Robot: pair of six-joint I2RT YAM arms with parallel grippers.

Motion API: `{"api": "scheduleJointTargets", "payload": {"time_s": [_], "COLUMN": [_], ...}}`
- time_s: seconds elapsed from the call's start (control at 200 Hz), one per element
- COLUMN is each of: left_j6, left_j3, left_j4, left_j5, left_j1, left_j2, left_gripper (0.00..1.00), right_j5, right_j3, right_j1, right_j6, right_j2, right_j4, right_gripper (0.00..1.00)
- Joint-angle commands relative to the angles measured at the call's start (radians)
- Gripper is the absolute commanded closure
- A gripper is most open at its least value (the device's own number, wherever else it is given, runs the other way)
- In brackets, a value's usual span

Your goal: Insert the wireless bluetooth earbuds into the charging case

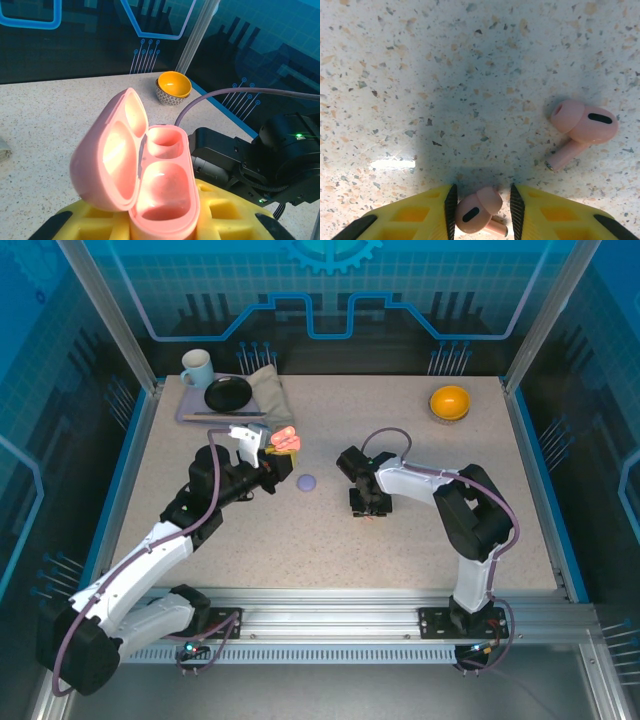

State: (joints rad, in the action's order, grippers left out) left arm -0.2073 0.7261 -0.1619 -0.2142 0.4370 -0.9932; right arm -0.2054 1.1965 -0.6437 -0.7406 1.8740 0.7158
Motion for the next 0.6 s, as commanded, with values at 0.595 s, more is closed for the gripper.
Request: {"api": "scheduleJointTargets", "payload": {"time_s": [0.595], "left_j6": [0.013], "left_j3": [0.014], "left_j4": [-0.037], "left_j5": [0.004], "left_j1": [0.009], "left_j2": [0.007], "left_gripper": [1.00], "right_j5": [-0.009], "right_j3": [-0.012], "right_j1": [-0.008], "right_j6": [0.051], "right_j2": [0.001], "right_j4": [0.001], "right_gripper": [0.75]}}
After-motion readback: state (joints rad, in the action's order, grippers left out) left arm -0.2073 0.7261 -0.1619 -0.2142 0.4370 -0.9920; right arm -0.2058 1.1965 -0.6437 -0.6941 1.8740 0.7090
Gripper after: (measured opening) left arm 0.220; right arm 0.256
